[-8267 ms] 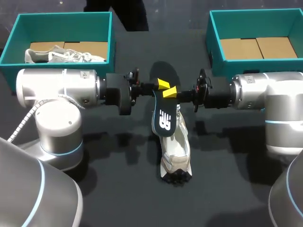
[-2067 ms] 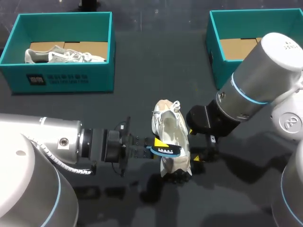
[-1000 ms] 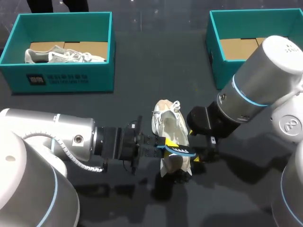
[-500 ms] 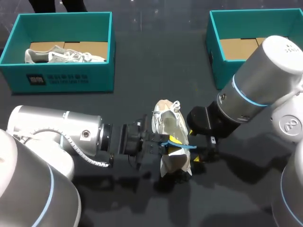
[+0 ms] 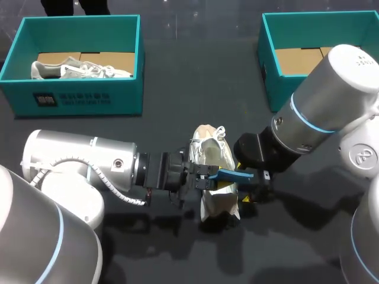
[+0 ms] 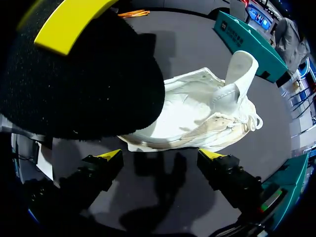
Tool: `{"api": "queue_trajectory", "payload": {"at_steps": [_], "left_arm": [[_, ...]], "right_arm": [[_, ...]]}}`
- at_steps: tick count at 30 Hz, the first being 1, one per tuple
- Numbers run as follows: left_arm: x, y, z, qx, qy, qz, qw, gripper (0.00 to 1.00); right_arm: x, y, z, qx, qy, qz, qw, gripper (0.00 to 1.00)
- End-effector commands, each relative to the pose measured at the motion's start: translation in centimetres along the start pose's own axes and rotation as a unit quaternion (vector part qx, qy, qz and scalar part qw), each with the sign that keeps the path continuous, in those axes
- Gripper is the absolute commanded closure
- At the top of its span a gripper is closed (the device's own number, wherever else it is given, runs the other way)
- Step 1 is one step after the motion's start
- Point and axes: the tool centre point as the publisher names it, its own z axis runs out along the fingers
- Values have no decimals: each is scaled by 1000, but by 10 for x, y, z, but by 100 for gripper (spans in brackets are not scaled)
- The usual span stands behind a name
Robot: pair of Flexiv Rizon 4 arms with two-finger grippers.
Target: Take the shoe out of the shoebox, open the shoe tongue, remove and reinsert the insole, then place the shoe into the shoebox
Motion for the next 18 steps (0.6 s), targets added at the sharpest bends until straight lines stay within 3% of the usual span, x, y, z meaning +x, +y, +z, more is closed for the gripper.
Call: {"api": "queue_trajectory", "payload": {"at_steps": [1,18], "left_arm": [[-1,0,4,-2,1,0,1000,100],[0,18,24,5,-8,-11,1000,100]], "right_arm": [[1,0,0,0,-1,0,1000,0],[1,0,0,0,-1,0,1000,0]]}}
